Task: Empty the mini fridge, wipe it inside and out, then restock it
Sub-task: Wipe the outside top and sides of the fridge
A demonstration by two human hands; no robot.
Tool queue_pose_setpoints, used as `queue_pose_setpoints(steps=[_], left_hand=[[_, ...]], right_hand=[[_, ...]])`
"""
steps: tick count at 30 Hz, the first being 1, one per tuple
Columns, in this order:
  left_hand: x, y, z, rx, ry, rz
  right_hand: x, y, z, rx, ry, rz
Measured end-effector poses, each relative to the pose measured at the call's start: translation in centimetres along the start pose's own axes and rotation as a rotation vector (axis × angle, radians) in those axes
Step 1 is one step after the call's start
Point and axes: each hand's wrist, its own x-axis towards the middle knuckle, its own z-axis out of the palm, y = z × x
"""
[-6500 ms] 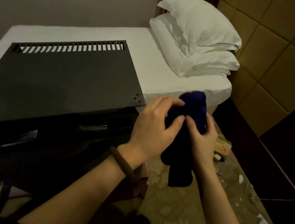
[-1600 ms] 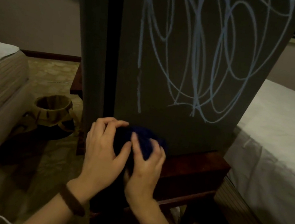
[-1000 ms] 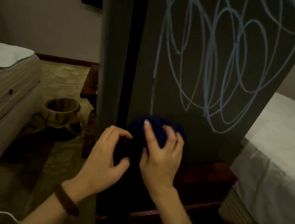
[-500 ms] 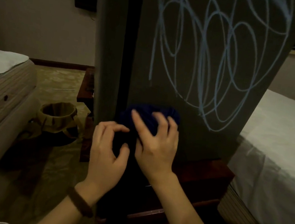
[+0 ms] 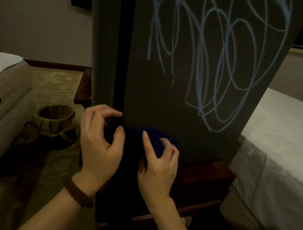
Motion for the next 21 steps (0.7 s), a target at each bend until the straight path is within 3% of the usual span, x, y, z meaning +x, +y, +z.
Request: queue_pose_setpoints(steps=[8, 16, 21], left_hand=[[2.4, 1.4, 1.6, -0.028, 0.018, 0.027], [2.2, 1.0, 1.3, 0.070, -0.069, 0.048], [2.4, 1.0, 0.8, 0.085, -0.113, 0.053]], right_hand=[[12.4, -4.0, -5.6, 0.092, 0.185, 0.052], [3.9, -1.7, -2.0, 0.032, 0.023, 0.043], [6.3, -2.9, -3.3, 0.086, 0.061, 0.073]])
